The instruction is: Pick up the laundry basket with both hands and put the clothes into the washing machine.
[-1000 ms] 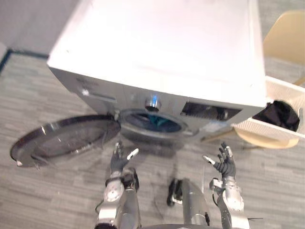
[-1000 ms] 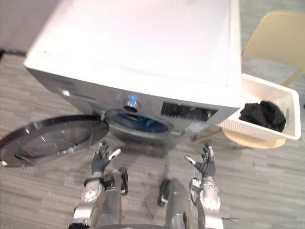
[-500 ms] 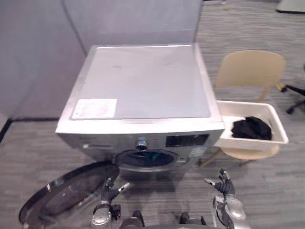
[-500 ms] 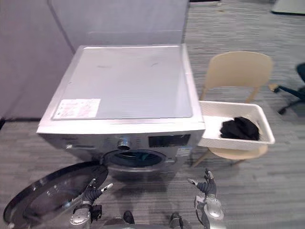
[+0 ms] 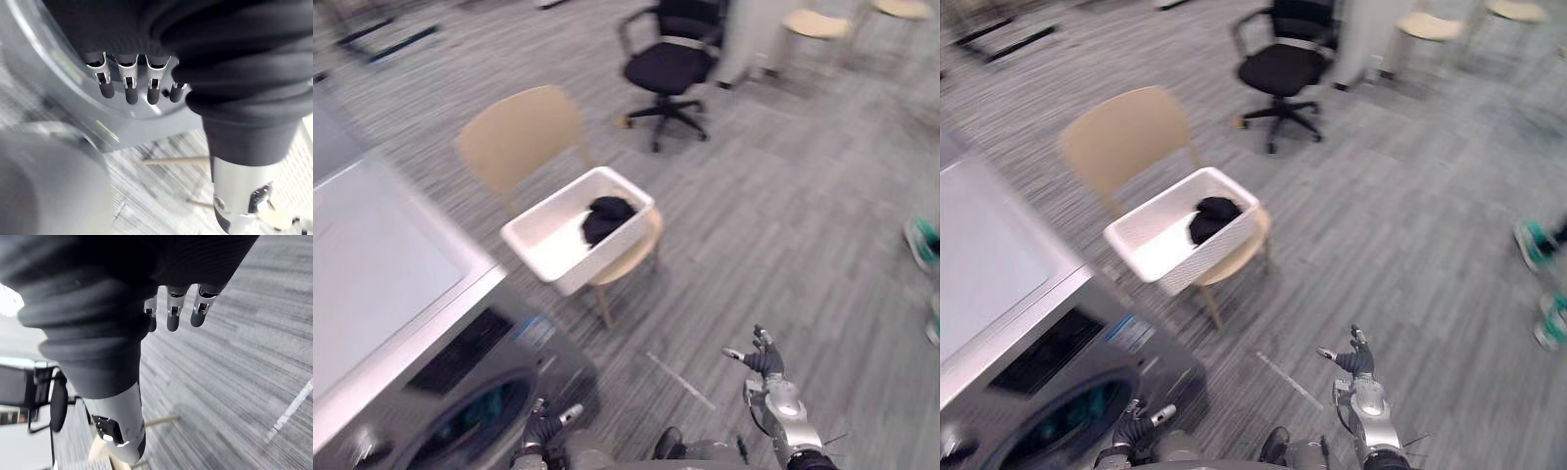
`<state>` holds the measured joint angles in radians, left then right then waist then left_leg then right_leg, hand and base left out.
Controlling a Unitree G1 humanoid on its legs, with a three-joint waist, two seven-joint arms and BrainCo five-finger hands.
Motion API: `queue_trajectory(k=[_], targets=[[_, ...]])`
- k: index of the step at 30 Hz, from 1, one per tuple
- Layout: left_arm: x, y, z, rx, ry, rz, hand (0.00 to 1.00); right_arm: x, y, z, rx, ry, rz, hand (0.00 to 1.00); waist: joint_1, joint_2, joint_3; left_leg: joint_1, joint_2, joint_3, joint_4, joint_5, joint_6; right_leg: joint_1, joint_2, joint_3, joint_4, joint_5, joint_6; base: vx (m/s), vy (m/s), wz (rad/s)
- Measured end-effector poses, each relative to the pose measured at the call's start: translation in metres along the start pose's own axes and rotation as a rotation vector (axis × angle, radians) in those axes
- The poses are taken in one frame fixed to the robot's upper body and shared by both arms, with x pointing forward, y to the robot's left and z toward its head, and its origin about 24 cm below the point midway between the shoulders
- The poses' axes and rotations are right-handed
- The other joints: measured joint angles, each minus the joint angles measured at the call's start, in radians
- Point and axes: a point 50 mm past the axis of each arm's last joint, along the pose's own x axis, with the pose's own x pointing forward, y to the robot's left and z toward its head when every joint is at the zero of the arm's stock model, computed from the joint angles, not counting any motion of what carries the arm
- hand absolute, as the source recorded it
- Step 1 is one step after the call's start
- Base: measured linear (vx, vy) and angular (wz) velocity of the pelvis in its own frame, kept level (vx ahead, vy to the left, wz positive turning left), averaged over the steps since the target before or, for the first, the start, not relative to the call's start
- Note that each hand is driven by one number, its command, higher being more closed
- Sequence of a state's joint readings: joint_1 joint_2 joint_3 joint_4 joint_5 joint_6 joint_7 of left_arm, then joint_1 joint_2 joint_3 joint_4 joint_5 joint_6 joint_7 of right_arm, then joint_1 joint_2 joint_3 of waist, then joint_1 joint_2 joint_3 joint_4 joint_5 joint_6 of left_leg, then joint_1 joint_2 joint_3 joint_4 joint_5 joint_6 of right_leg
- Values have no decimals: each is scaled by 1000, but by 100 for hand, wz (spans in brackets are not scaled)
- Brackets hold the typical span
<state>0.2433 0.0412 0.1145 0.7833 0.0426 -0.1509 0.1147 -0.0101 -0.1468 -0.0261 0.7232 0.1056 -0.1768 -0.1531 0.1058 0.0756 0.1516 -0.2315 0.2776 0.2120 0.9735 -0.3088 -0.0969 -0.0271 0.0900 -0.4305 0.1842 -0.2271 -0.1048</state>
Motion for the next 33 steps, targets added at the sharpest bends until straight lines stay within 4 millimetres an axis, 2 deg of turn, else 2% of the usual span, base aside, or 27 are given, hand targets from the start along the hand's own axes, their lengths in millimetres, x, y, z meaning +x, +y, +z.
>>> queue_trajectory(k=[1,3,4,5,6,7,8,9,10,11,12,13,14,16,18,20,21,22,23,24,25,26,27,28,29,30,33], targets=[[-2,-1,-3,2,8,-5,0,-1,-2,-2,-9,4,0,0,5,6,6,-55,-59,-23,-54,-5,-8,52,17,44,-51,11,12,385,-113,-171],[-1,-4,0,-7,2,-8,0,0,-6,0,-19,-2,-6,0,22,14,18,-133,-121,-10,-195,1,-3,121,40,98,-115,16,15,377,-63,-93],[0,-5,1,-6,-3,-11,0,1,-7,2,-23,-9,-4,0,25,15,22,-166,-164,13,-354,23,5,162,53,115,-162,16,17,369,-32,-38],[0,-5,1,-8,-5,-12,0,2,-6,4,-25,-14,-1,0,29,15,23,-178,-181,32,-433,65,33,181,59,125,-184,15,19,457,-16,-51],[1,-7,3,-15,-6,-11,0,3,-2,6,-32,-21,16,0,65,-8,22,-184,-215,42,-498,181,105,208,54,159,-214,14,20,604,1,-59],[1,-3,4,-18,-8,1,0,5,5,11,-40,-37,41,0,80,-46,21,-183,-249,41,-517,196,169,212,27,185,-207,12,24,643,3,-46],[2,-1,5,-16,-13,7,0,6,10,13,-43,-46,56,0,76,-58,24,-184,-263,41,-507,184,188,202,14,179,-177,3,39,672,24,17],[2,3,4,-22,-9,19,0,6,13,14,-45,-49,67,0,68,-72,34,-191,-297,45,-475,157,229,174,-11,162,-70,-38,105,642,59,66],[2,3,3,-35,-3,28,0,6,10,10,-51,-31,60,0,67,-60,34,-147,-326,35,-558,160,245,103,-44,151,172,-89,189,627,77,65],[3,5,3,-28,-1,29,0,5,12,6,-46,-15,61,0,68,-71,44,-89,-337,37,-599,150,271,55,-68,155,341,-94,215,499,53,70],[5,10,5,-9,-3,34,0,5,15,6,-46,-13,80,0,58,-94,60,-34,-359,8,-608,135,285,-31,-128,155,610,-69,253,713,-28,85],[4,9,3,-1,7,29,0,5,13,7,-53,-15,85,0,41,-87,62,42,-362,-48,-625,104,266,-94,-177,133,841,-63,206,755,-62,100],[4,7,2,7,13,22,0,5,11,7,-57,-17,81,0,36,-77,67,112,-352,-83,-646,94,255,-115,-207,120,904,-65,160,887,-109,101],[4,3,1,26,16,-1,0,4,8,10,-48,-41,72,0,15,-42,78,239,-310,-176,-690,91,249,-159,-262,95,815,-82,132,699,-188,97],[6,-1,7,12,-2,-7,0,1,8,12,-43,-60,75,0,8,-27,77,268,-266,-264,-676,86,240,-232,-242,168,576,-84,139,507,-246,98],[12,-6,21,17,-41,-23,0,-1,7,18,-33,-92,76,0,-12,-31,73,226,-238,-400,-600,57,189,-310,-162,439,315,-23,217,537,-395,147],[16,-9,32,34,-73,-37,0,-4,4,14,-23,-88,64,0,-32,-48,65,182,-249,-493,-525,20,124,-286,-145,651,76,92,270,542,-534,249],[19,-7,41,69,-106,-47,0,-11,5,2,8,-53,47,0,-46,-74,67,158,-274,-584,-448,-42,22,-223,-194,728,-82,253,325,554,-599,249],[20,-20,45,50,-108,-74,0,-10,-4,0,-9,-39,25,0,-35,-24,81,163,-244,-633,-412,-71,-14,-214,-172,667,-35,261,306,483,-571,223],[16,-40,43,13,-105,-117,0,-8,-12,2,-34,-34,12,0,-31,19,85,133,-222,-683,-396,-57,-41,-213,-153,581,25,238,264,352,-479,181],[14,-48,43,-13,-103,-129,0,-8,-10,9,-28,-66,20,0,-26,25,83,97,-225,-680,-421,-24,-99,-206,-173,498,69,190,236,271,-417,187],[13,-51,44,-23,-105,-134,0,-8,-9,12,-25,-82,25,0,-26,26,83,75,-226,-676,-444,-2,-114,-198,-178,455,88,176,219,183,-419,181],[13,-53,45,-30,-111,-137,0,-8,-7,16,-20,-101,33,0,-25,26,83,54,-222,-658,-483,54,-99,-178,-183,390,107,154,200,176,-445,229],[14,-48,47,-40,-123,-123,0,-10,-4,21,2,-128,38,0,-23,3,75,52,-204,-603,-529,114,-75,-121,-208,288,112,105,183,171,-407,229],[14,-46,47,-42,-125,-118,0,-11,-2,22,10,-140,41,0,-21,-9,72,52,-194,-571,-556,136,-63,-100,-216,249,104,94,180,137,-284,238],[15,-43,49,-49,-131,-98,0,-10,-4,27,20,-165,33,0,-6,-20,64,52,-161,-480,-601,171,-49,-74,-221,184,85,91,176,95,-172,177],[15,-41,48,-49,-125,-93,0,-5,-10,37,48,-200,-5,0,-11,-20,63,42,-115,-223,-690,217,-14,-27,-238,45,53,90,175,50,-76,146]])
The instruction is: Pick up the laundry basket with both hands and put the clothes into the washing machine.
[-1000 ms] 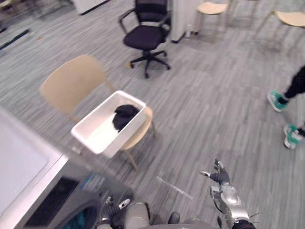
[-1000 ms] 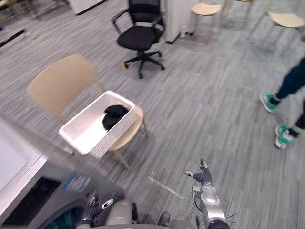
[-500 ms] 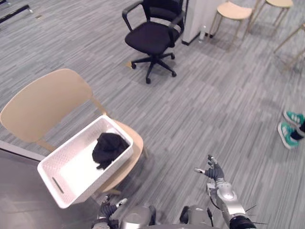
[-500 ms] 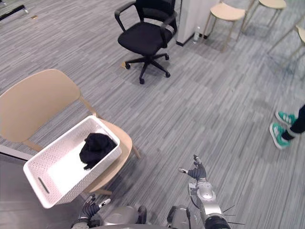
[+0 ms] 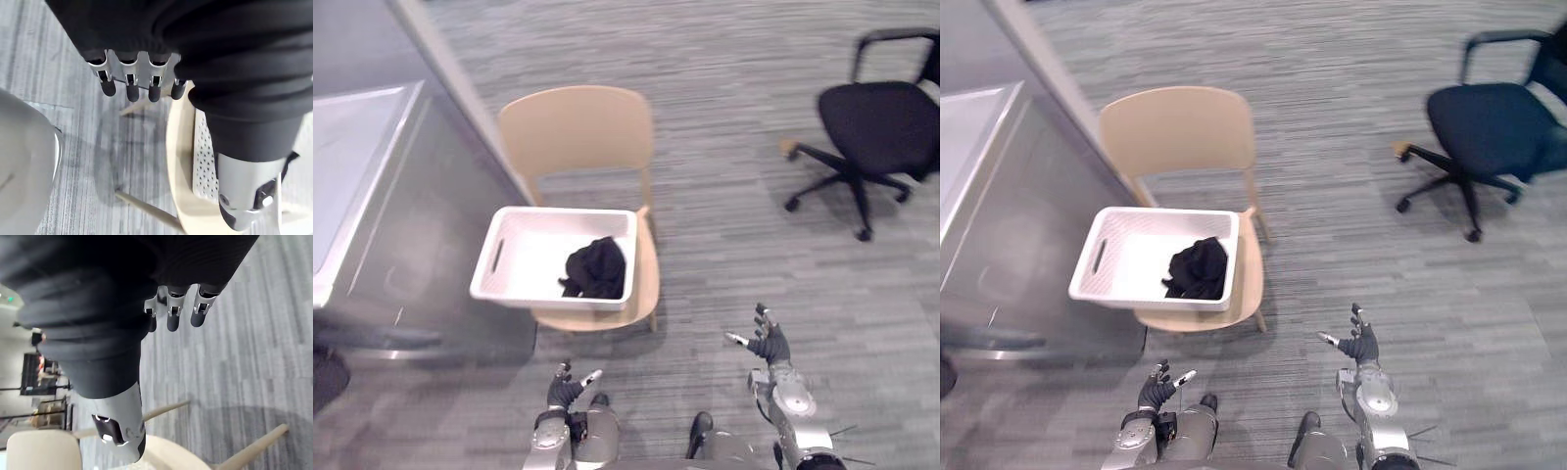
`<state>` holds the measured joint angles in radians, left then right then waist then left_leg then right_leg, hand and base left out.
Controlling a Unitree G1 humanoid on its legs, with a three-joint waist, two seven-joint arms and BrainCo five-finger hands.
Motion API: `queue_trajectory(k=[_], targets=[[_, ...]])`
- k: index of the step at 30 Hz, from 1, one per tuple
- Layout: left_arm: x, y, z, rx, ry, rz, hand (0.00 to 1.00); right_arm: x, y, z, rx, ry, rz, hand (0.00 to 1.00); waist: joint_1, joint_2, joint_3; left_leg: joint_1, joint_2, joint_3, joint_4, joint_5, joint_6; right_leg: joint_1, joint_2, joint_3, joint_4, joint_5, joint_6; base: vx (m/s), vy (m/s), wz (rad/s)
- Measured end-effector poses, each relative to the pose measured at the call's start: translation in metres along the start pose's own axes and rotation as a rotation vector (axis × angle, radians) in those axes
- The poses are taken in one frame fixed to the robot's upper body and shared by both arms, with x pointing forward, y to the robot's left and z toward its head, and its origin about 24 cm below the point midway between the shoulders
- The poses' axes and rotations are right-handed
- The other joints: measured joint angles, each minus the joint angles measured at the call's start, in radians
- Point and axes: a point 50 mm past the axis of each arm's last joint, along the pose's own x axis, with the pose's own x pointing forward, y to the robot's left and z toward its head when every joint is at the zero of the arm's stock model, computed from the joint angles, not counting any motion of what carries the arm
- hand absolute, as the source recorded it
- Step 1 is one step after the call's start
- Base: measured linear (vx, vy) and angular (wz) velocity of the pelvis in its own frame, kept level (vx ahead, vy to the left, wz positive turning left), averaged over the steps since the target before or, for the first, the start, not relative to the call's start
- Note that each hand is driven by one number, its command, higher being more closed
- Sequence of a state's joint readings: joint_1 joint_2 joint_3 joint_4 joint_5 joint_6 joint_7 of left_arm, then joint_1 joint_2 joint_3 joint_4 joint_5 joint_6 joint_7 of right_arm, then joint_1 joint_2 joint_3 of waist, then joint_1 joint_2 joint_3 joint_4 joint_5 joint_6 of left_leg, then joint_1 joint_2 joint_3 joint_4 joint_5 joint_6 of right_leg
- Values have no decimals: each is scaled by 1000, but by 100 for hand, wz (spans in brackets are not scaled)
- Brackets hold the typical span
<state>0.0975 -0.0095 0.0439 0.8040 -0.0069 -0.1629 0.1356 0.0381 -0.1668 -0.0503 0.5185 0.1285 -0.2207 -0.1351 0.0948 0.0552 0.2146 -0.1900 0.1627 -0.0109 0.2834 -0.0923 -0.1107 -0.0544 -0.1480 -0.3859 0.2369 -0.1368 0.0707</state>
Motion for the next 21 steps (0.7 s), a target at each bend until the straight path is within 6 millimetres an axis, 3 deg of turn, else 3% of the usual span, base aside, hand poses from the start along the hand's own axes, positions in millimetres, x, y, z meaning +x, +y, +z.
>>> queue_trajectory(k=[2,3,4,5,8,11,12,14,15,16,19,21], targets=[[0,-1,-3,19,15,-11,0,-2,-10,-4,15,15,-56,0,-19,1,-5,-4,12,270,-38,11,39,42,-33,-117,-16,-1,2,43,102,139],[0,0,-4,23,18,-10,0,-2,-12,-5,20,19,-69,0,-27,2,-7,-8,9,321,-38,19,56,55,-43,-144,-17,-4,7,40,178,125],[1,4,-3,49,17,-12,0,-4,-12,-8,36,31,-82,0,-28,-17,-12,-16,-12,347,-40,36,80,74,-63,-183,-28,-4,16,17,132,96],[1,10,-5,71,20,-5,0,-8,-7,-13,51,49,-78,0,-23,-37,-25,-19,-36,342,-54,44,86,92,-72,-217,-55,0,27,27,140,83],[1,15,-6,102,25,-5,0,-10,1,-15,77,57,-72,0,-29,-62,-41,0,-100,291,-141,89,102,127,-92,-269,-97,11,54,11,102,68],[0,16,-11,130,39,-18,0,-8,2,-10,60,36,-67,0,-27,-63,-41,26,-157,265,-185,93,125,137,-155,-301,-19,-23,89,-46,138,57],[-2,16,-13,147,44,-27,0,-8,3,-2,29,1,-56,0,-32,-64,-39,52,-179,263,-186,53,135,109,-221,-286,141,-54,74,-49,132,31],[-2,18,-14,162,45,-29,0,-7,4,5,11,-29,-49,0,-32,-63,-40,69,-183,260,-184,49,142,63,-253,-210,263,-44,13,-19,127,11],[-2,21,-14,173,44,-24,0,-5,7,15,-9,-72,-32,0,-33,-63,-40,79,-179,250,-180,44,150,-4,-247,-93,349,-34,-31,3,109,7],[-2,25,-14,180,45,-17,0,-4,11,26,-30,-123,-16,0,-40,-73,-45,78,-177,233,-181,44,151,-36,-206,21,359,-71,-12,11,90,23],[-5,33,-18,193,55,-3,0,-1,12,50,-103,-235,20,0,-67,-82,-49,76,-176,185,-182,48,145,-46,-95,190,236,-120,41,34,9,41],[-5,37,-18,196,49,5,0,1,8,66,-157,-306,29,0,-71,-97,-58,59,-195,152,-175,55,134,-35,-63,219,124,-117,47,43,-45,67]])
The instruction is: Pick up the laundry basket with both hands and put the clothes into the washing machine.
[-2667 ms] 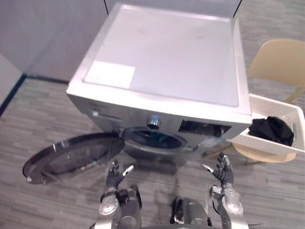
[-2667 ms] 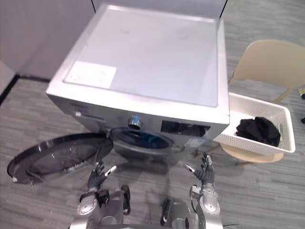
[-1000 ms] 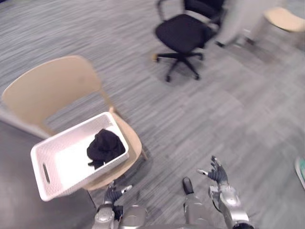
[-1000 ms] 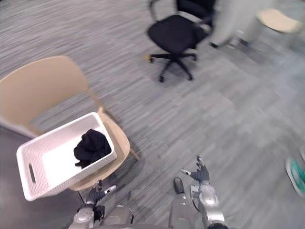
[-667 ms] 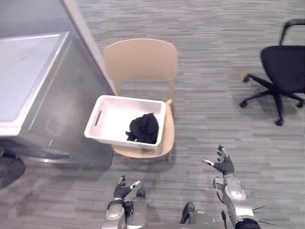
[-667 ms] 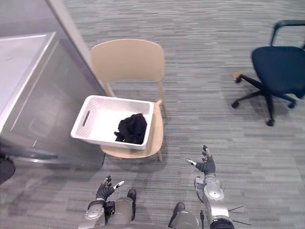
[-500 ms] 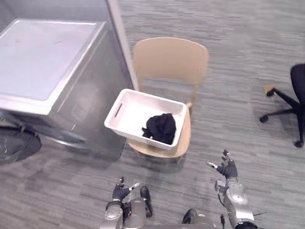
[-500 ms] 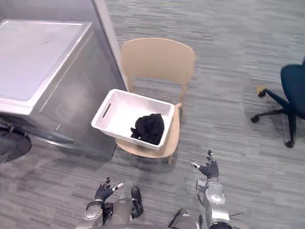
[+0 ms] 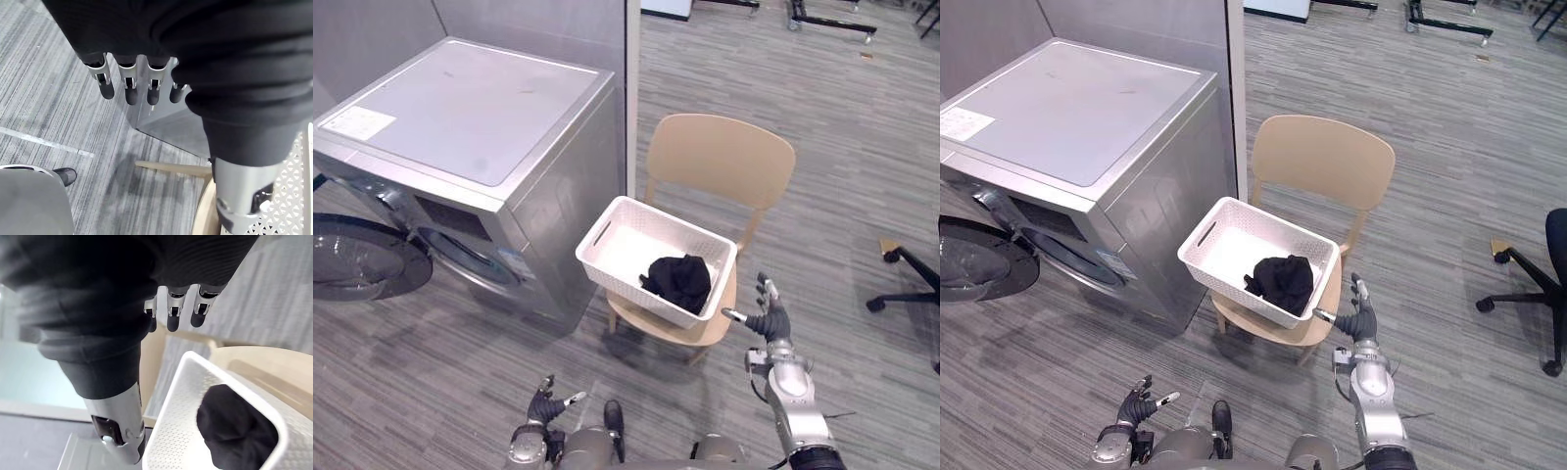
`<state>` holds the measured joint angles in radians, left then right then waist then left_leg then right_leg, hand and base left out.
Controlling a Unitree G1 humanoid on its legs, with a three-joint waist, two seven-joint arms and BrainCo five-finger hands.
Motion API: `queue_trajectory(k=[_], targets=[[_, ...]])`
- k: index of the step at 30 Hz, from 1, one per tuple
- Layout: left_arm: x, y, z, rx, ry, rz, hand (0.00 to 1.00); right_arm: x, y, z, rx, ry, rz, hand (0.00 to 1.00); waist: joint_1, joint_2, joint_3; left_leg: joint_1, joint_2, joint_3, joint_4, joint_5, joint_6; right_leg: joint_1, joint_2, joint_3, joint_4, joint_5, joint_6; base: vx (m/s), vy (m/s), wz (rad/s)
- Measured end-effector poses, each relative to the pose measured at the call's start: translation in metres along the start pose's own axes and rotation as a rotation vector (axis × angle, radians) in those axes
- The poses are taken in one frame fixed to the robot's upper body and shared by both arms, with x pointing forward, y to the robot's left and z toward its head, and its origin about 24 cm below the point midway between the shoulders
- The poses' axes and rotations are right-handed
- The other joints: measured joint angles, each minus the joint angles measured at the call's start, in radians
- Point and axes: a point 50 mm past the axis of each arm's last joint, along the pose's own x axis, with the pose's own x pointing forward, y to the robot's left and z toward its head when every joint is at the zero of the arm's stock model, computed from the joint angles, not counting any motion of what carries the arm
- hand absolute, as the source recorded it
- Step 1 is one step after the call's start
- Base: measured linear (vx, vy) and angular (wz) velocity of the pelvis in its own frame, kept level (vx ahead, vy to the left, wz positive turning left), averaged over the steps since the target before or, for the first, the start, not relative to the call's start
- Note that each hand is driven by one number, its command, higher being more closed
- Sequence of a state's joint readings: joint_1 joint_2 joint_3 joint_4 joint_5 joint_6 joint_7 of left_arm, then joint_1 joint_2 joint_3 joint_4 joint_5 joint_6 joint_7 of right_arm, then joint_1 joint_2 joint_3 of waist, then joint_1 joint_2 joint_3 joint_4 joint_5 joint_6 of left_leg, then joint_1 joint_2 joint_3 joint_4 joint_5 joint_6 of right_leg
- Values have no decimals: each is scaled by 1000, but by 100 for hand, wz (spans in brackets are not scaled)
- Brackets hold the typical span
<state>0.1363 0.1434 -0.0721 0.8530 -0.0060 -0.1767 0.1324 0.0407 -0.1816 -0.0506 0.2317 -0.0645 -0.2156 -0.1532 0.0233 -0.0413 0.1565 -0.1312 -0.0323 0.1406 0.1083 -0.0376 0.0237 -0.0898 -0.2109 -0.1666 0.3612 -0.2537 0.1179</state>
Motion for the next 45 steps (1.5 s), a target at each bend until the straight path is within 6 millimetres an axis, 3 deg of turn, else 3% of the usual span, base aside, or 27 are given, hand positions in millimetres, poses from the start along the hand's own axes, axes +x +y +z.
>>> queue_trajectory(k=[1,5,10,12,16,20,23,24,27,29,33,36,38,41,45], targets=[[0,1,-1,2,4,1,0,5,-5,8,-64,-42,16,0,-13,-2,-6,-15,-11,-25,5,5,-7,8,2,-16,-31,20,0,69,-95,82],[-1,-3,-1,-10,-5,-14,0,19,-6,27,-252,-148,122,0,17,13,-15,-13,8,-90,-24,48,-21,53,39,-84,-98,33,-16,92,-145,43],[-1,-5,2,2,-27,-37,0,47,-9,37,-449,-186,199,0,19,25,-7,-36,11,-166,-64,98,-36,67,62,-165,-128,38,-24,64,-123,50],[0,-8,8,-1,-53,-54,0,70,-13,48,-567,-200,207,0,22,52,38,-51,10,-184,-69,122,-38,65,67,-187,-127,39,-26,-9,-70,40],[7,-11,29,-2,-124,-63,0,114,-30,85,-770,-236,157,0,51,125,140,-146,17,-215,-78,170,-50,-65,60,-194,-34,18,-59,-105,-25,15],[12,-8,42,2,-163,-39,0,141,-50,115,-889,-210,83,0,69,147,229,-198,26,-220,-146,233,-57,-192,48,-189,67,-4,-82,-186,-39,4],[19,-9,65,-7,-223,-36,0,154,-69,139,-975,-193,18,0,76,154,279,-262,28,-223,-187,278,-64,-306,34,-188,143,-15,-91,-158,-62,4],[22,-10,76,-16,-252,-35,0,158,-77,146,-1012,-175,-5,100,79,158,284,-293,26,-225,-201,292,-69,-356,27,-186,172,-22,-93,-147,-74,7],[27,-14,103,-33,-325,-30,0,163,-88,155,-1061,-137,-37,100,85,166,289,-370,17,-234,-201,305,-78,-452,7,-187,225,-33,-96,-122,-82,12],[28,-20,122,-75,-377,-39,0,165,-94,179,-1092,-182,-69,100,78,165,290,-405,11,-225,-201,308,-74,-502,-7,-184,256,-38,-96,-79,-76,5],[25,-30,153,-141,-479,-53,0,164,-93,205,-1095,-277,-110,100,70,164,289,-452,14,-196,-201,307,-73,-556,-17,-184,276,-38,-96,-60,-66,1],[22,-38,157,-174,-491,-68,0,163,-88,212,-1044,-327,-150,100,69,163,288,-452,17,-166,-200,308,-74,-561,-21,-176,283,-39,-96,-9,-43,-5],[22,-40,157,-185,-489,-69,0,161,-76,217,-1004,-380,-143,100,70,162,288,-451,17,-162,-196,324,-81,-561,-20,-172,287,-39,-96,16,-47,-7],[22,-41,157,-188,-486,-72,0,158,-55,224,-937,-455,-109,100,69,162,288,-439,17,-162,-197,343,-60,-550,-20,-174,290,-39,-95,37,-66,3],[23,-38,148,-191,-454,-58,0,146,-43,220,-703,-519,-117,100,73,157,289,-335,18,-177,-199,343,-60,-419,-13,-192,249,-39,-95,30,-65,14]])
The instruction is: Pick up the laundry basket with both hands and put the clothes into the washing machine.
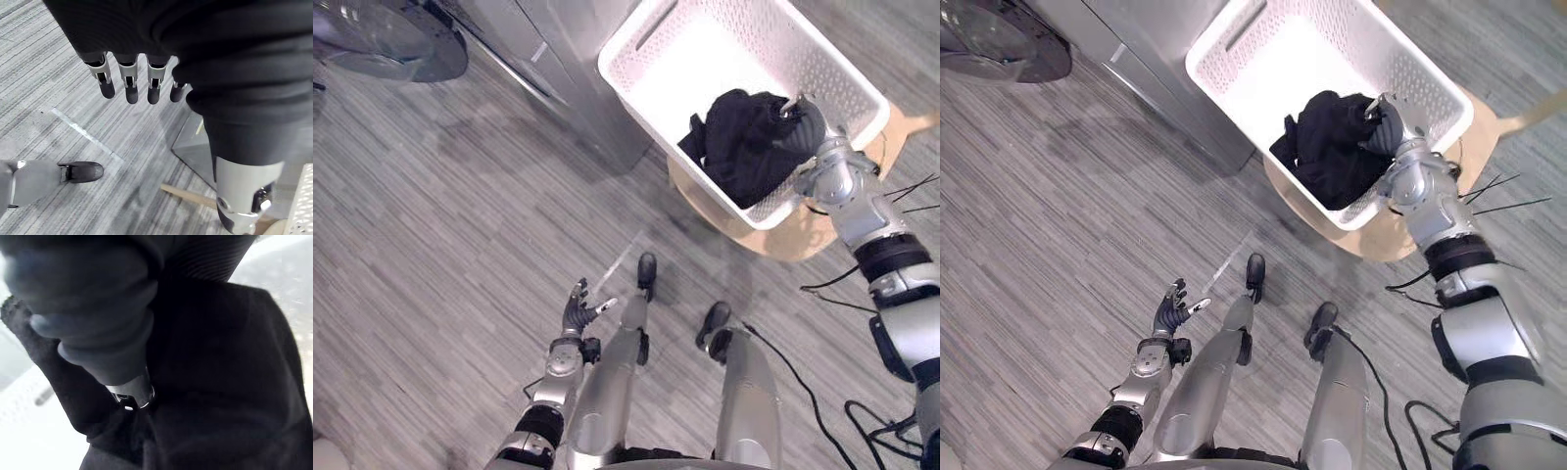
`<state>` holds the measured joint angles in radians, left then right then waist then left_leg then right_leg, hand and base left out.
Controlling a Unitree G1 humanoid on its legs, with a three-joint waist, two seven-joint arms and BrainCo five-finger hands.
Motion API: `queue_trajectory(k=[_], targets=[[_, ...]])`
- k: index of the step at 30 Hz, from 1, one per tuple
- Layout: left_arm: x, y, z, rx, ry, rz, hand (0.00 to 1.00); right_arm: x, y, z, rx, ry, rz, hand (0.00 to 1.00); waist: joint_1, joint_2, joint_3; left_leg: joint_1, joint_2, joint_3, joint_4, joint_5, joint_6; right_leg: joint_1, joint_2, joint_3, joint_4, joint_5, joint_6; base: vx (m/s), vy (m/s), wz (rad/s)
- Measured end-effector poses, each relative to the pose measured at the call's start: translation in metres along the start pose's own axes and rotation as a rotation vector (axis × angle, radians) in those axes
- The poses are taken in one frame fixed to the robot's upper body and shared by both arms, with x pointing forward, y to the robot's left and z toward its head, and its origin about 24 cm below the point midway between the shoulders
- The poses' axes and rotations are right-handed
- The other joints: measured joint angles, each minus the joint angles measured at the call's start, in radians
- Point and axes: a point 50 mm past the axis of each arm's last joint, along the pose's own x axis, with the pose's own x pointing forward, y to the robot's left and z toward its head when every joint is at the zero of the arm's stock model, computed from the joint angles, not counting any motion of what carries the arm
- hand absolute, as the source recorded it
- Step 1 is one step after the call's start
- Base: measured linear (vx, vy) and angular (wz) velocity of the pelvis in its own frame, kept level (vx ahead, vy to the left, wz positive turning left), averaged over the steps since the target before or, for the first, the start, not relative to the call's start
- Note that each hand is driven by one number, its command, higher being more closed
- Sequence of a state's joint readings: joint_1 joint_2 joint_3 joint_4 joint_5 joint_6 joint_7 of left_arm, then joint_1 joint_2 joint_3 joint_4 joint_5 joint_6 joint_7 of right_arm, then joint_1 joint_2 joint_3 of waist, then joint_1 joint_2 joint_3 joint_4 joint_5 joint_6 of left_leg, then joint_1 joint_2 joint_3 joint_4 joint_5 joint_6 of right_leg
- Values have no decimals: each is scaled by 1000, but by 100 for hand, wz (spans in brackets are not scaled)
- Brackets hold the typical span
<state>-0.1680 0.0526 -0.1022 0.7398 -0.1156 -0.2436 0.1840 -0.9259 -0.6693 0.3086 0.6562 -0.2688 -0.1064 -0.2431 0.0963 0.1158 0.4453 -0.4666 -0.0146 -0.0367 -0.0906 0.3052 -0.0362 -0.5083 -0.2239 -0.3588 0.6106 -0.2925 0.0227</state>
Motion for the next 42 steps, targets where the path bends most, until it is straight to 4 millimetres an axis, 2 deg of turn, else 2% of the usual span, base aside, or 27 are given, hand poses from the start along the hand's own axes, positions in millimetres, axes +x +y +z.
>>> queue_trajectory(k=[1,3,4,8,10,13,18,22,25,27,28,30,31,32,33,34,36,37,38,39,40,41,42], targets=[[-2,6,-4,-9,11,24,0,-6,-4,5,108,-19,-65,100,-1,-4,-3,43,-1,-15,-1,-1,0,59,9,0,-33,0,1,11,-45,4],[-6,19,-12,-7,40,63,0,-14,-8,9,240,-39,-139,100,-4,-15,-28,67,6,-26,-2,-21,-12,95,23,0,-67,-2,5,2,-36,-5],[-11,30,-21,2,74,95,0,-23,-6,8,344,-35,-181,100,-6,-27,-45,83,11,-35,-3,-36,-4,117,33,-1,-83,-1,7,6,-24,-7],[-32,63,-50,31,187,188,0,-50,13,4,616,7,-216,100,-27,-75,-92,150,14,-34,-3,-57,-2,207,47,0,-139,8,21,41,-16,-1],[-43,70,-61,28,224,221,0,-64,21,7,742,12,-218,100,-26,-84,-141,185,13,-31,-4,-72,2,255,52,0,-175,14,30,73,-18,-4],[-51,74,-64,24,224,235,0,-78,29,20,951,-37,-199,100,-24,-86,-208,225,13,-31,-5,-90,-1,317,62,-3,-223,24,35,80,-29,-1],[-59,75,-59,14,181,240,0,-100,38,42,1215,-110,-167,100,-25,-108,-278,281,13,-37,-5,-111,-3,401,71,-19,-275,26,39,65,-58,5],[-65,71,-55,-10,152,244,0,-109,34,60,1356,-186,-186,100,-22,-117,-297,313,13,-28,-5,-118,-5,436,74,-12,-296,35,43,25,-39,-6],[-65,67,-54,-24,141,242,0,-112,27,73,1401,-250,-211,100,-28,-116,-297,335,4,-49,-5,-121,0,433,63,8,-215,29,53,-21,-29,16],[-61,64,-46,-30,106,237,0,-116,15,75,1402,-286,-259,100,-29,-116,-297,347,-6,-110,-5,-121,1,436,65,60,-137,18,69,-32,-55,95],[-55,63,-35,-35,61,234,0,-120,4,79,1412,-343,-313,100,-28,-118,-297,341,-13,-159,-5,-120,7,435,67,109,-89,6,82,-49,-103,159],[-52,59,-25,-42,12,223,0,-122,-8,90,1433,-427,-367,100,-24,-130,-301,330,-31,-195,-4,-98,6,435,77,190,-20,-38,103,-64,-137,142],[-54,57,-19,-45,-21,218,0,-120,-9,98,1450,-469,-368,100,-22,-142,-313,300,-42,-206,20,-95,-1,437,88,222,-45,-66,92,-119,-193,87],[-55,54,-13,-56,-52,214,0,-117,-11,105,1464,-500,-361,100,3,-146,-323,263,-41,-205,42,-94,-4,438,102,227,-92,-89,74,-167,-245,51],[-59,48,-9,-76,-79,212,0,-112,-15,116,1481,-552,-351,100,40,-136,-324,213,-26,-207,67,-87,-15,437,129,221,-157,-117,28,-198,-244,29],[-62,40,-10,-94,-79,198,0,-111,-15,123,1490,-578,-335,100,42,-103,-320,185,0,-239,72,-73,-36,433,164,191,-175,-103,25,-165,-179,28],[-69,31,-7,-105,-96,170,0,-111,-11,125,1495,-567,-311,100,40,-87,-311,183,30,-255,61,-65,-48,434,208,162,-173,-83,-10,-178,-163,43],[-71,27,-4,-108,-111,151,0,-110,-9,127,1498,-565,-304,100,39,-84,-311,184,49,-234,49,-70,-42,435,222,153,-178,-72,-22,-214,-192,49],[-71,20,8,-116,-159,119,0,-111,-9,130,1499,-576,-290,100,23,-79,-309,178,71,-155,30,-151,37,448,235,122,-225,-32,-40,-162,-133,65],[-67,15,20,-103,-212,87,0,-111,-8,131,1499,-583,-280,100,14,-96,-304,140,67,-86,90,-217,79,451,206,94,-268,-4,-56,-218,-94,79],[-64,5,37,-95,-288,39,0,-110,-6,135,1490,-600,-240,100,0,-106,-296,103,61,-24,232,-220,81,451,182,74,-287,19,-62,-183,-45,73],[-63,-1,49,-85,-347,9,0,-112,-1,142,1490,-619,-181,100,-12,-105,-296,99,57,31,374,-226,89,450,159,58,-298,36,-59,-177,-23,48],[-63,-3,56,-85,-378,-2,0,-113,1,145,1486,-627,-153,100,-23,-102,-297,109,61,55,443,-237,101,450,150,52,-297,39,-59,-137,-4,44]])
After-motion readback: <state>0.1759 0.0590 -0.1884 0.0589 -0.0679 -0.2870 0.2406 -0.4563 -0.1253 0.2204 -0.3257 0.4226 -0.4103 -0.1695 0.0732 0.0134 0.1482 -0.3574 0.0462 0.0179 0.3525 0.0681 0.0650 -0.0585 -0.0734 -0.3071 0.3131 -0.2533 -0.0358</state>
